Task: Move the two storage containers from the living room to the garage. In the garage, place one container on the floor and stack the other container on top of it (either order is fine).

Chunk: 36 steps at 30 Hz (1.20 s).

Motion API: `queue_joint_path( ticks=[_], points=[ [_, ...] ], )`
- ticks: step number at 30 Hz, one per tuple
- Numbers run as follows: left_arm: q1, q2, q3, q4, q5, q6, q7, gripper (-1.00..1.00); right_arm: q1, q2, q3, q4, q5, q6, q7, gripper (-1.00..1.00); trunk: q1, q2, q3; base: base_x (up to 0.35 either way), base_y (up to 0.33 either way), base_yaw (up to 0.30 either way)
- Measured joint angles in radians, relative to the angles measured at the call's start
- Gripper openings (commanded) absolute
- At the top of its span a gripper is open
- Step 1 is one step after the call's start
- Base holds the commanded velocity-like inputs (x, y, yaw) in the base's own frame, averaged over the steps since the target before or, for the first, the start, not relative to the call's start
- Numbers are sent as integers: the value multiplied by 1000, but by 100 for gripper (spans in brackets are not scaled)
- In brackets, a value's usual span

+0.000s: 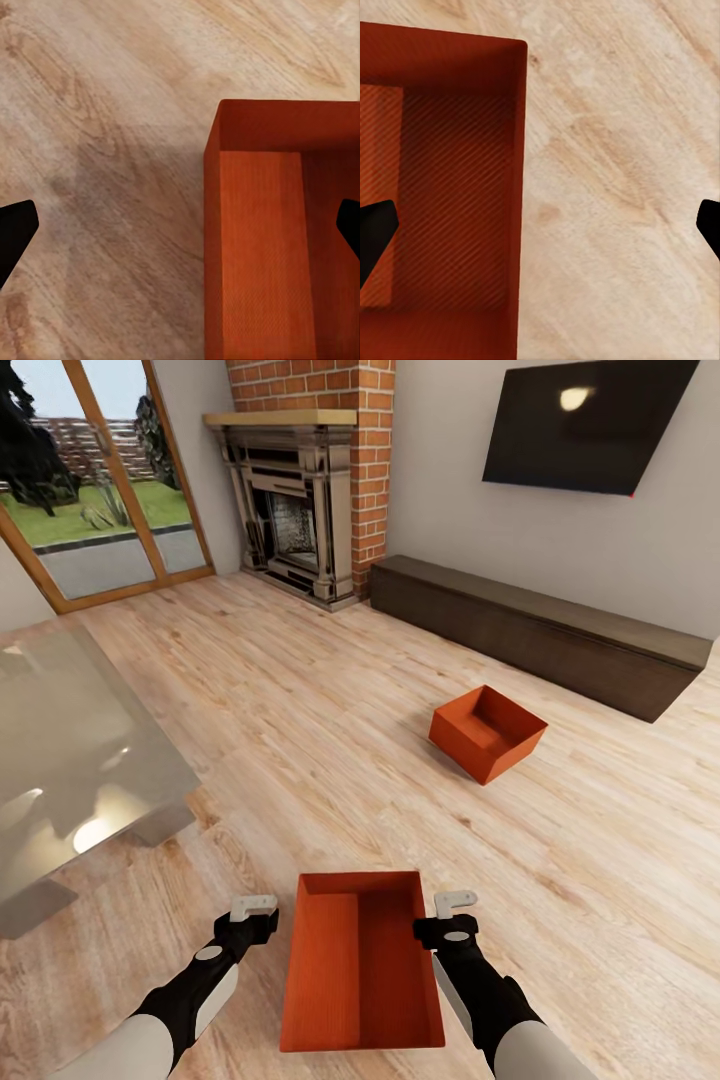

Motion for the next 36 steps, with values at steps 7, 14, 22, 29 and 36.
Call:
queue_joint_path(
  ticks=[7,14,22,29,36],
  points=[
    [0,0,0,0,0,0,0,100,0,0,0,0,0,0,0,100,27,-49,-22,0,0,0],
    [0,0,0,0,0,0,0,100,0,0,0,0,0,0,1,100,54,-98,-44,0,0,0],
    [0,0,0,0,0,0,0,100,0,0,-1,0,0,0,1,100,73,-133,-60,0,0,0],
    [1,-1,1,3,0,-1,6,100,0,0,-4,2,-3,0,3,100,73,-133,-60,0,0,0],
    [4,-6,-2,14,-2,1,13,100,0,3,0,4,-7,-8,-39,100,73,-133,-60,0,0,0]
  ],
)
